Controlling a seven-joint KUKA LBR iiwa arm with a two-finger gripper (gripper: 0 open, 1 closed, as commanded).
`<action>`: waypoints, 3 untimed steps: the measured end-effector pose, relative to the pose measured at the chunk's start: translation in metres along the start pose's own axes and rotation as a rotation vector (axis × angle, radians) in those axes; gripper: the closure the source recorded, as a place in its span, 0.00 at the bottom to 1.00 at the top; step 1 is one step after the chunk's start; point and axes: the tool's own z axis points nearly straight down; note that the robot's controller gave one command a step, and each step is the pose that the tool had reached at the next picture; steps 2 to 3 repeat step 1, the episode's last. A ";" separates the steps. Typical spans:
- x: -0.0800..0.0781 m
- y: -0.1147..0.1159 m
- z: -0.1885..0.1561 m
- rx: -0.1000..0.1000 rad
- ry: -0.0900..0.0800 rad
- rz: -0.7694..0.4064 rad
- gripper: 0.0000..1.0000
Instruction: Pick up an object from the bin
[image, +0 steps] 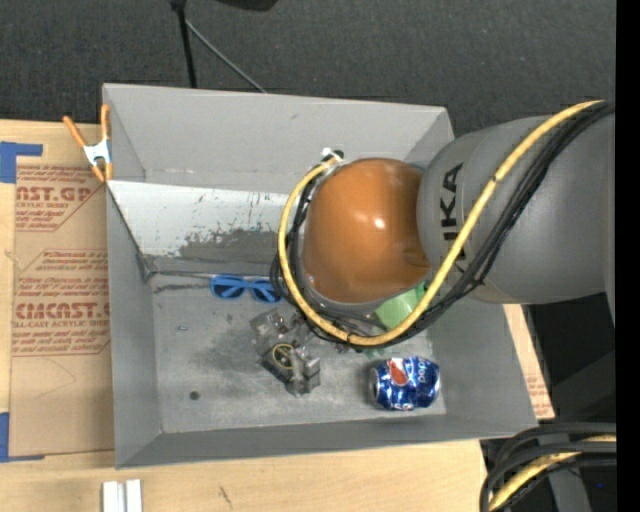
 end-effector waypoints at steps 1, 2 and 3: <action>0.000 -0.016 -0.049 0.000 0.000 -0.007 1.00; 0.000 -0.016 -0.049 0.000 0.000 -0.007 1.00; 0.000 -0.016 -0.049 0.000 0.000 -0.007 1.00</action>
Offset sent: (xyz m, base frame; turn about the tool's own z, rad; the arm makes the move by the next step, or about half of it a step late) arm 0.0065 -0.0129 0.0461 -0.0092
